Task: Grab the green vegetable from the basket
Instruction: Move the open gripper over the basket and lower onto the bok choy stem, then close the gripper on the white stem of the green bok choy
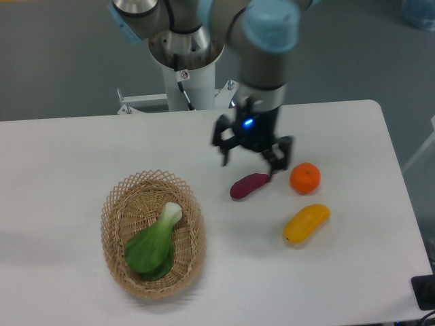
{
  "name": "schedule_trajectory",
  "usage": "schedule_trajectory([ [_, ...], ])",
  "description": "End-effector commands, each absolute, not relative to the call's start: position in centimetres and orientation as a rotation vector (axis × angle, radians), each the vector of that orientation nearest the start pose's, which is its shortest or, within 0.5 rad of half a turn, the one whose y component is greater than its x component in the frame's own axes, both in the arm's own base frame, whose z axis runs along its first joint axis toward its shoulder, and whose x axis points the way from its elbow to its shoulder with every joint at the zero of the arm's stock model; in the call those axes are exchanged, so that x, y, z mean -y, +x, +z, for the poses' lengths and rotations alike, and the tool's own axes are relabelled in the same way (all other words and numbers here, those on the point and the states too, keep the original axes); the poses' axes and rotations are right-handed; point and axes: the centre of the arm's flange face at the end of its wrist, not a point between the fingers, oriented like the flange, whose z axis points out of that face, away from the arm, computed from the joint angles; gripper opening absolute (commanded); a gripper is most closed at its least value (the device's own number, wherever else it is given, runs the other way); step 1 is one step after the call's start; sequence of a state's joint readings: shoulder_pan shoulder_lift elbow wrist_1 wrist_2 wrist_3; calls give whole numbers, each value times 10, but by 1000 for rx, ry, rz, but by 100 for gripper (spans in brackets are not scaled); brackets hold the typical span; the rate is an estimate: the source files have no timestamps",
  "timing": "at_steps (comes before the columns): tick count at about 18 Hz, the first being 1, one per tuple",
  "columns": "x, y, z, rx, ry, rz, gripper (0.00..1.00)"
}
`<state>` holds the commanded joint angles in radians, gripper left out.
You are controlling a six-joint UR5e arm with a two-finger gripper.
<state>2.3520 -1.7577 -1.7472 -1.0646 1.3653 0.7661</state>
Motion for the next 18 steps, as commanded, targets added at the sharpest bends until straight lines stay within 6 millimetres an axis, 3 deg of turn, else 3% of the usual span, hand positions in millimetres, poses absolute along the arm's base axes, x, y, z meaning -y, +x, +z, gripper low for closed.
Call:
schedule_trajectory([
  [1, -519, -268, 344, 20, -2915, -106, 100],
  [3, -537, -260, 311, 32, -2948, -117, 100],
  [5, -558, -237, 289, -41, -2960, -95, 100],
  [12, -567, -216, 238, -104, -3033, -70, 100],
  [18, -567, -209, 219, -99, -3043, 7, 100],
])
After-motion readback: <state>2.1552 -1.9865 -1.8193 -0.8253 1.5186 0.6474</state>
